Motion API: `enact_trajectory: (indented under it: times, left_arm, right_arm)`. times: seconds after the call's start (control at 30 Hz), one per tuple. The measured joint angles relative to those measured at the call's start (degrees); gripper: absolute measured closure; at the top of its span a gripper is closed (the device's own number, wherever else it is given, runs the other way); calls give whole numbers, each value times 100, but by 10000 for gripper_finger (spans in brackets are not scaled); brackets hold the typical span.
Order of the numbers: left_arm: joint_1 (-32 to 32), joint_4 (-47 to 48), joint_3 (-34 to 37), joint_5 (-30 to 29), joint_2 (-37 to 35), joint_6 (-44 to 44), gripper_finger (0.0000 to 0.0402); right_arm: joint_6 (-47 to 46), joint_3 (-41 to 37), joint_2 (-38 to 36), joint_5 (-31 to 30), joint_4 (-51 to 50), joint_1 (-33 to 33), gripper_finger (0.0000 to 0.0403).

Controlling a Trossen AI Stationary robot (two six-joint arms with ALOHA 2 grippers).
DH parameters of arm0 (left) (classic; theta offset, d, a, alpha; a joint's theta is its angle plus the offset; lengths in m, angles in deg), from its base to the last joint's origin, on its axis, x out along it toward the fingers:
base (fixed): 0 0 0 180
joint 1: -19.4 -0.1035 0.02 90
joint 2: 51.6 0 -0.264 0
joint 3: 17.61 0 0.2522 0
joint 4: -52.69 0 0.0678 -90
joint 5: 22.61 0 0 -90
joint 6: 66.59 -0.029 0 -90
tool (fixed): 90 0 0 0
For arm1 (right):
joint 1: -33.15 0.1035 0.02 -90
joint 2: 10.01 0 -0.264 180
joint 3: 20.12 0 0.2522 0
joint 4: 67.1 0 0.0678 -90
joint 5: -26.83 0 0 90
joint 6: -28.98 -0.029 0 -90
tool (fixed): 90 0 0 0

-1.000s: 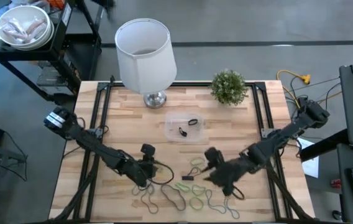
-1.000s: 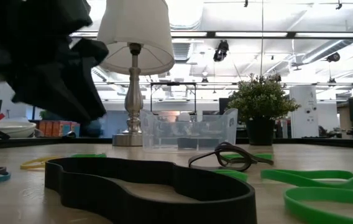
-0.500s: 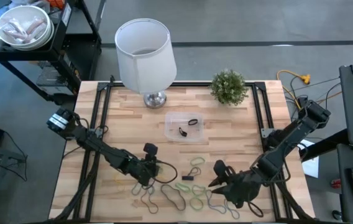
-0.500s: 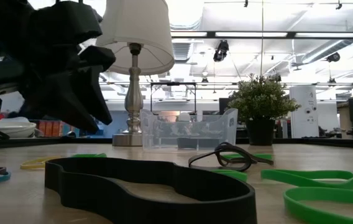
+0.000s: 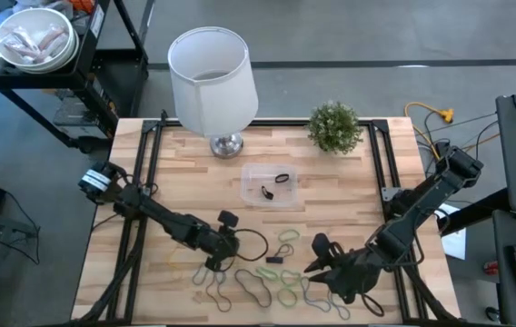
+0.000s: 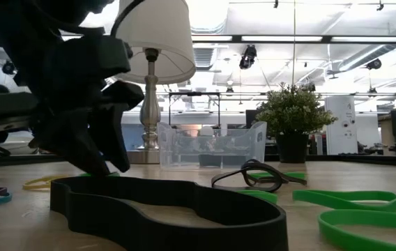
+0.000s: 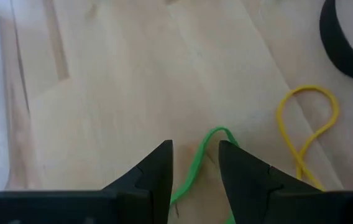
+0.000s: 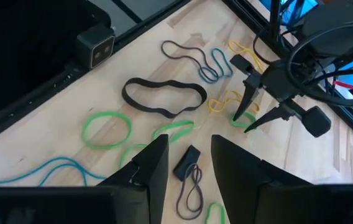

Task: Pick and place rubber bands into bin
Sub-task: Put the green rubber band into the transparent bin

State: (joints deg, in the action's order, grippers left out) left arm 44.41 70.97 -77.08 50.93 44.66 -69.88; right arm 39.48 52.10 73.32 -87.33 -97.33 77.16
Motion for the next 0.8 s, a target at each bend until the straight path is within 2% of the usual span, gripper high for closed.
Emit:
enact_trajectory:
  times: [0.2, 0.43, 0.53, 0.63, 0.8]
  left_arm:
    - [-43, -7, -2, 167, 14, 11, 300]
    - [-147, -24, -6, 611, 57, -1, 385]
    - [-175, -22, -11, 647, 55, -7, 396]
    - [-177, 2, -24, 456, 44, -12, 399]
    - [-182, -2, -144, -289, -47, -56, 401]
  right_arm:
    - [0, -6, 0, 2, 8, 0, 286]
    - [0, -9, 0, 4, 11, 0, 295]
    - [0, -9, 0, 7, 9, 0, 299]
    - [0, -9, 0, 11, 4, 0, 302]
    - [2, -9, 0, 13, 0, 0, 302]
